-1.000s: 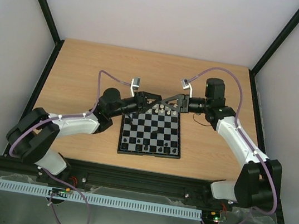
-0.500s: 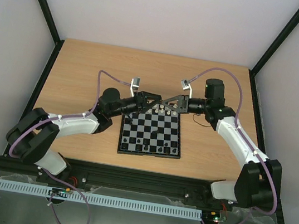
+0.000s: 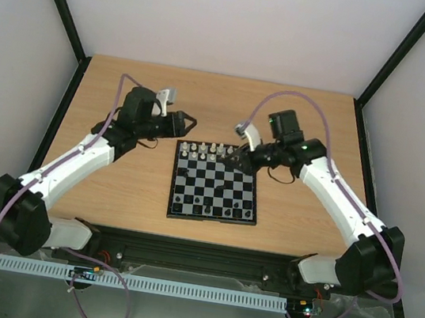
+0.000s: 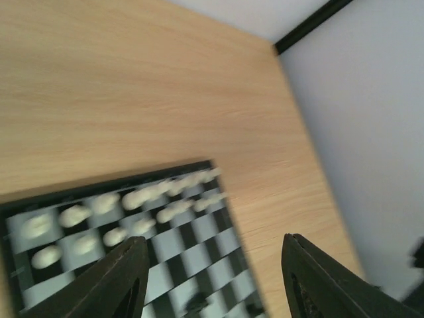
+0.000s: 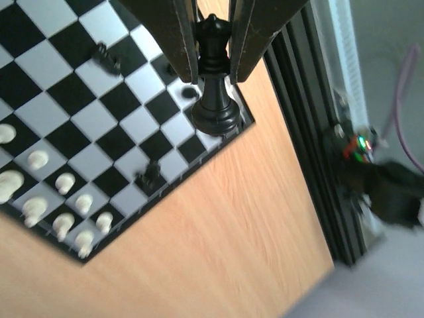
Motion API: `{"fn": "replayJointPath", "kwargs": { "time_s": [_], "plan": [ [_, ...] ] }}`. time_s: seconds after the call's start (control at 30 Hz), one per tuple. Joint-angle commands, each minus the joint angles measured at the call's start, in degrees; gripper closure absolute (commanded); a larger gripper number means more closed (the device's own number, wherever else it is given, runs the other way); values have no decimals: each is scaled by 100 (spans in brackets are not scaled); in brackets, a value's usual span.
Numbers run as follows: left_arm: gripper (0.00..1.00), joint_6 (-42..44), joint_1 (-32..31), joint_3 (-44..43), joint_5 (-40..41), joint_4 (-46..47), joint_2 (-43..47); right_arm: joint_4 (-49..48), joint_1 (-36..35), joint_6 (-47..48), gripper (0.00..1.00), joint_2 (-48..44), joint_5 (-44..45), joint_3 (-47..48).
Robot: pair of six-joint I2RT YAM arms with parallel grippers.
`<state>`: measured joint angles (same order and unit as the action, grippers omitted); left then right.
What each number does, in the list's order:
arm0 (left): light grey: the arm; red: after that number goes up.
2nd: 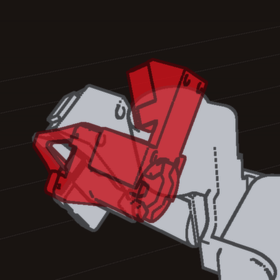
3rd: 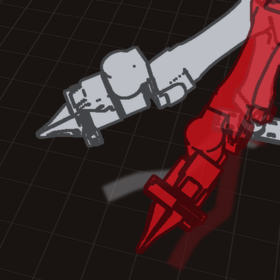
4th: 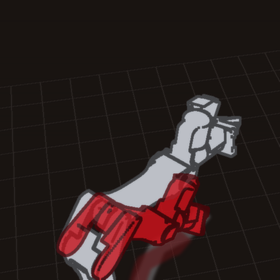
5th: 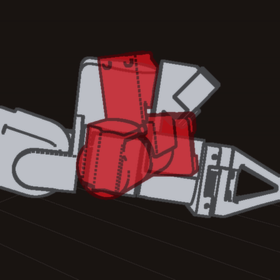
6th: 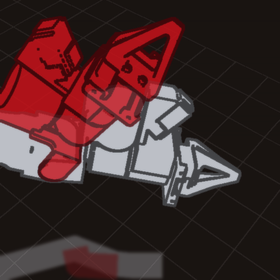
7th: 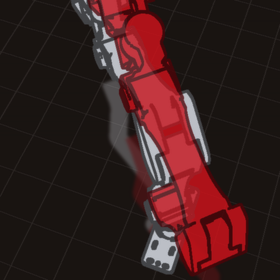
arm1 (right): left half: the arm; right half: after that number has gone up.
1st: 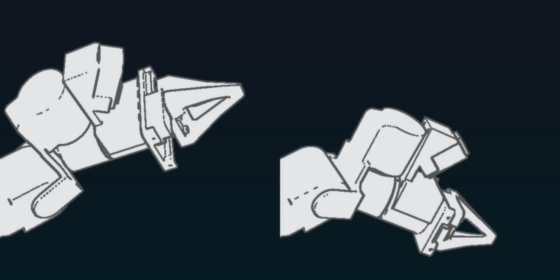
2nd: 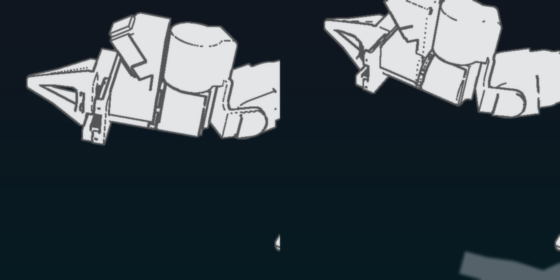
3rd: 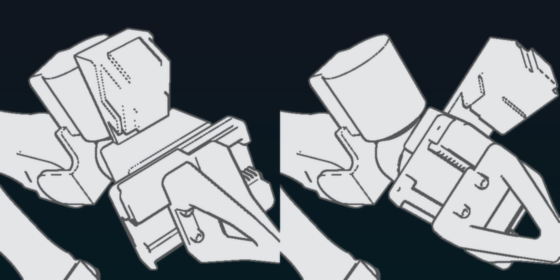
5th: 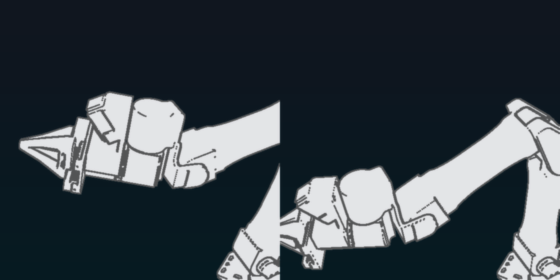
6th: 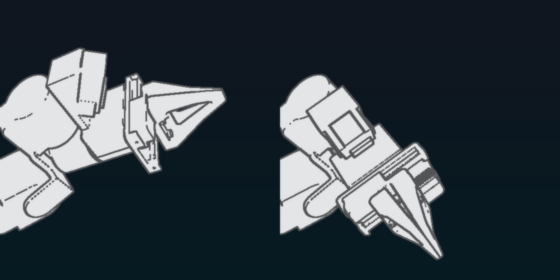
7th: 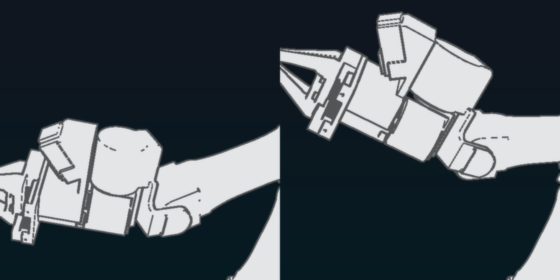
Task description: Set up the chess pieces on the board
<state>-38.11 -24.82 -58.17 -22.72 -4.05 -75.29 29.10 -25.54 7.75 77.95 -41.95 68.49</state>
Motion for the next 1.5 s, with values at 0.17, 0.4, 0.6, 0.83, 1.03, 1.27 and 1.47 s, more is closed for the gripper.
{"fn": "replayJointPath", "kwargs": {
  "time_s": [0.17, 0.4, 0.6, 0.83, 1.03, 1.27, 1.47],
  "plan": [
    [42, 1358, 555, 1099, 916, -1051, 835, 1846, -1596, 1979, 92, 198, 2920, 156],
    [42, 1306, 1241, 1351, 625, -932, 1075, 1976, -2562, 2125, 92, 702, 4236, -153],
    [42, 1262, 1443, 1414, 500, -935, 1151, 1928, -2965, 2035, 92, 1235, 4577, -171],
    [42, 1219, 1504, 1448, 411, -891, 1174, 1987, -3149, 2028, 93, 1666, 4951, -168],
    [42, 1158, 1515, 1480, 153, -776, 1132, 1936, -3169, 2007, 92, 1788, 4941, -251],
    [41, 1041, 1515, 1553, -216, -576, 1135, 1827, -3174, 1952, 92, 1952, 4799, -322],
    [2, 336, 1515, 1690, -861, -146, 1193, 1722, -3177, 1951, 92, 2047, 4679, -358]
  ]
}}
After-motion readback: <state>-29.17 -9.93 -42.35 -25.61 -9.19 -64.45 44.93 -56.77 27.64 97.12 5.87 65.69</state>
